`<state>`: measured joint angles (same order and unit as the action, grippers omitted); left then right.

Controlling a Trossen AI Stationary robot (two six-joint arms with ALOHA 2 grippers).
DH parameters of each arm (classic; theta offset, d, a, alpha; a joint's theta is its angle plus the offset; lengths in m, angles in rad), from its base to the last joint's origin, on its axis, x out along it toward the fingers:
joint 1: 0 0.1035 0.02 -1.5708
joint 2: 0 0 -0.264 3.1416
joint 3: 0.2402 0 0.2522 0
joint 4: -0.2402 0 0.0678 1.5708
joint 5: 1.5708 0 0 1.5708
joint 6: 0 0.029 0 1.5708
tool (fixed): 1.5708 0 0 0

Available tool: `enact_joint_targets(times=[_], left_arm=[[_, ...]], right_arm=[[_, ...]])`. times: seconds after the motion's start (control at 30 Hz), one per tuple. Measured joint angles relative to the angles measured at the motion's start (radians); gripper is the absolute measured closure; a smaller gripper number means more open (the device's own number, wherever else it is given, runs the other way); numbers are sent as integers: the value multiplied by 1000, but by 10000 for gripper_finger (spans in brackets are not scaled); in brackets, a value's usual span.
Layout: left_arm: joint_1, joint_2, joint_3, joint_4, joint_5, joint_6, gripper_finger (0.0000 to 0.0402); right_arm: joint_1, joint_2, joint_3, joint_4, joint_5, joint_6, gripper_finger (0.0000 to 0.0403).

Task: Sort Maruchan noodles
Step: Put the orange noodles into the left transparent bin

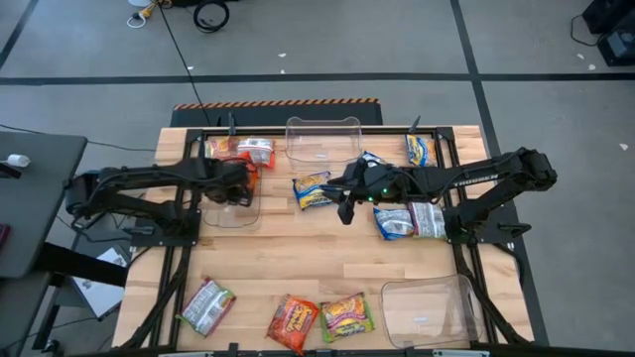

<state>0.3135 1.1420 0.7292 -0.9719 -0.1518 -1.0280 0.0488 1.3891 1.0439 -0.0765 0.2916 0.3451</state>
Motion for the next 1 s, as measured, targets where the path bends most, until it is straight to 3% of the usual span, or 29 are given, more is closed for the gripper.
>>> enact_joint_targets(times=[0.27,0.43,0.7,1.0], left_arm=[[38,155,-23,71,-7,-64,393],[55,246,-23,147,-20,-78,386],[61,275,-23,265,-189,-177,388],[70,274,-22,267,-187,-87,372]], right_arm=[[-1,0,0,0,-46,-92,215],[-1,0,0,-7,-68,-94,215],[-1,0,0,-34,-68,-84,215],[2,-2,0,-79,-62,-148,215]])
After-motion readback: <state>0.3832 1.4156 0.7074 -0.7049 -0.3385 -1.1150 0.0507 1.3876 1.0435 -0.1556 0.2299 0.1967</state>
